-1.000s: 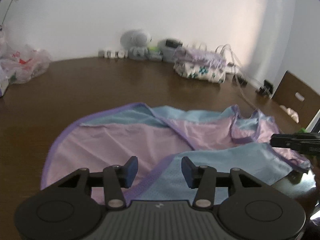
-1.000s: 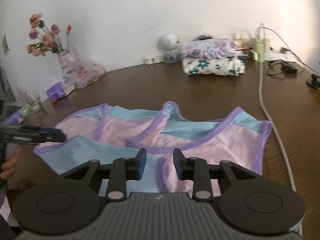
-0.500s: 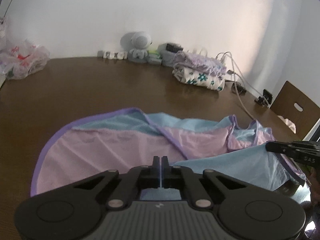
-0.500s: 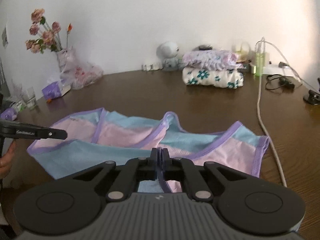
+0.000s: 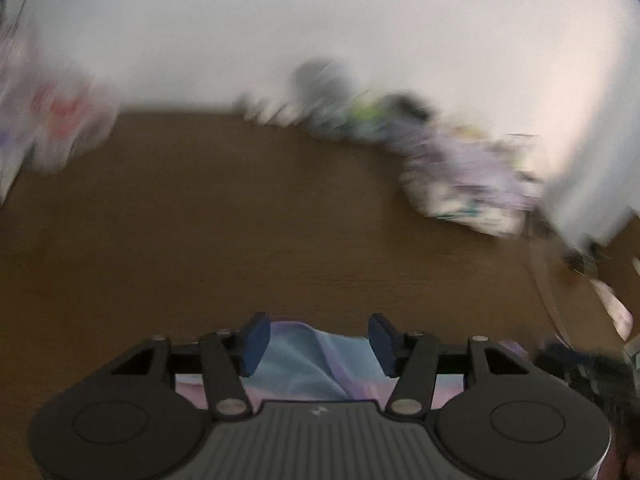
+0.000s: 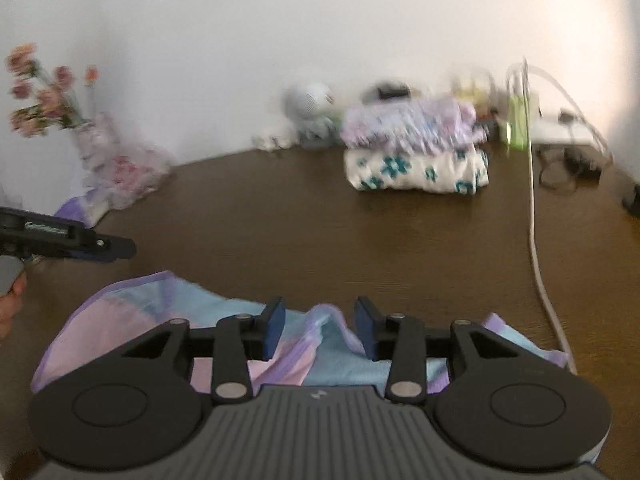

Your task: Fold clothes

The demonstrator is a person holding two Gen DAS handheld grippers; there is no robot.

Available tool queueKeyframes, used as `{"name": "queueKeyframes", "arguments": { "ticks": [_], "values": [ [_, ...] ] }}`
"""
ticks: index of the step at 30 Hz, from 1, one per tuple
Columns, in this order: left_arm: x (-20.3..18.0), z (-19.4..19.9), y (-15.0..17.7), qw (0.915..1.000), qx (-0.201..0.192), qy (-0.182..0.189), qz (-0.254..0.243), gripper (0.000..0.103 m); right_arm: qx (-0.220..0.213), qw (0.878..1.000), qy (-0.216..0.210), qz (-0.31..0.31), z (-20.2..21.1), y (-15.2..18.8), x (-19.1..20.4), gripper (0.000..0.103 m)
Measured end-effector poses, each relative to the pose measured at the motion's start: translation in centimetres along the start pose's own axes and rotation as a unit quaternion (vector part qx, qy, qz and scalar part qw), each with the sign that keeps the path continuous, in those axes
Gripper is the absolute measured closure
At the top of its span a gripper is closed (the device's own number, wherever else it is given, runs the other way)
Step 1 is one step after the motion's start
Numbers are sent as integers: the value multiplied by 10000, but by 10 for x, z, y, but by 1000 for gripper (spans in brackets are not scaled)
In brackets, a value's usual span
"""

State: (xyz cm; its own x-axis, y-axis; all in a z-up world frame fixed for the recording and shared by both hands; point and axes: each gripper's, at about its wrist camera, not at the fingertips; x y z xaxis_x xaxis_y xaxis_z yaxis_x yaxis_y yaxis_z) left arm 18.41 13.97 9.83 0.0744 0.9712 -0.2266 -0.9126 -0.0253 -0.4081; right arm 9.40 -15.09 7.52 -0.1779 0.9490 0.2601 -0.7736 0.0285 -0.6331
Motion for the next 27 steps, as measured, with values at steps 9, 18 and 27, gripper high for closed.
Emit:
{"name": "queueKeyframes", "arguments": {
  "ticks": [9,18,27],
  "values": [
    [14,-23,-7,9978,73,62,651,100,336,9989,-236,-242,-32,2,-12,97],
    [33,-6,15,9905,-470,581,1157,103,-147,9996,-229,17,5,5,-2,99],
    [54,25,117,9826,-1072,378,1470,103,-13,9898,-223,1406,64,77,18,98]
  ]
}}
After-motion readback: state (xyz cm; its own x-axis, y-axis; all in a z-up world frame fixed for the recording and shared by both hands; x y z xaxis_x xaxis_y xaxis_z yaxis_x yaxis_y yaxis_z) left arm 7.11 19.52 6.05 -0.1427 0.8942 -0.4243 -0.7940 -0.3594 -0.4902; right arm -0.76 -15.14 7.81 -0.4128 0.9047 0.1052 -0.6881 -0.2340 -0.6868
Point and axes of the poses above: each gripper's, at about its wrist camera, not at the fingertips, and z roughly against the way its jaws point, x to its left, y to its underside, and after that the axes turned 11 degrees about x, right-handed
